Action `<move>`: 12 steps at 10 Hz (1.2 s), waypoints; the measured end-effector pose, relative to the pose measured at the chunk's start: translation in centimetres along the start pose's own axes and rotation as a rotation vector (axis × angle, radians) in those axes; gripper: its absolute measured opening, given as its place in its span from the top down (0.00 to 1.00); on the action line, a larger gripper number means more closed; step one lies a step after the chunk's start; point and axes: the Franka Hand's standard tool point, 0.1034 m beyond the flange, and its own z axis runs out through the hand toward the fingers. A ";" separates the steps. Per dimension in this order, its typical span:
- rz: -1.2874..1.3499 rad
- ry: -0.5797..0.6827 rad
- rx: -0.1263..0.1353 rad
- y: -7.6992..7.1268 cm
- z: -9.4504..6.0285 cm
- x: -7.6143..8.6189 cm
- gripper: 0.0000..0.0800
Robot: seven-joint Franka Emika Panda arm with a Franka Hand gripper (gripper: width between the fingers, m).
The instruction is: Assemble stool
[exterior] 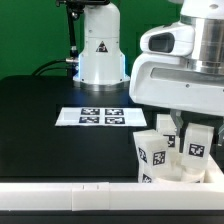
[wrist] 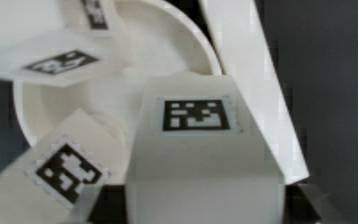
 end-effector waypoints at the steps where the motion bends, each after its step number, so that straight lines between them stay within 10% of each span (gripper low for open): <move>1: 0.149 -0.001 0.017 0.2 0.0 0.1 0.58; 3: 0.457 -0.048 0.106 1.1 0.2 0.2 0.58; 9: 0.931 -0.085 0.097 1.5 0.3 0.2 0.58; 12: 1.475 -0.077 0.223 0.6 0.2 -0.5 0.58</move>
Offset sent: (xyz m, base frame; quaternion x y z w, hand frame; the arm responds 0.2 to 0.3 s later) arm 0.0016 0.0156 0.0038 0.0603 -0.0294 0.2854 0.9561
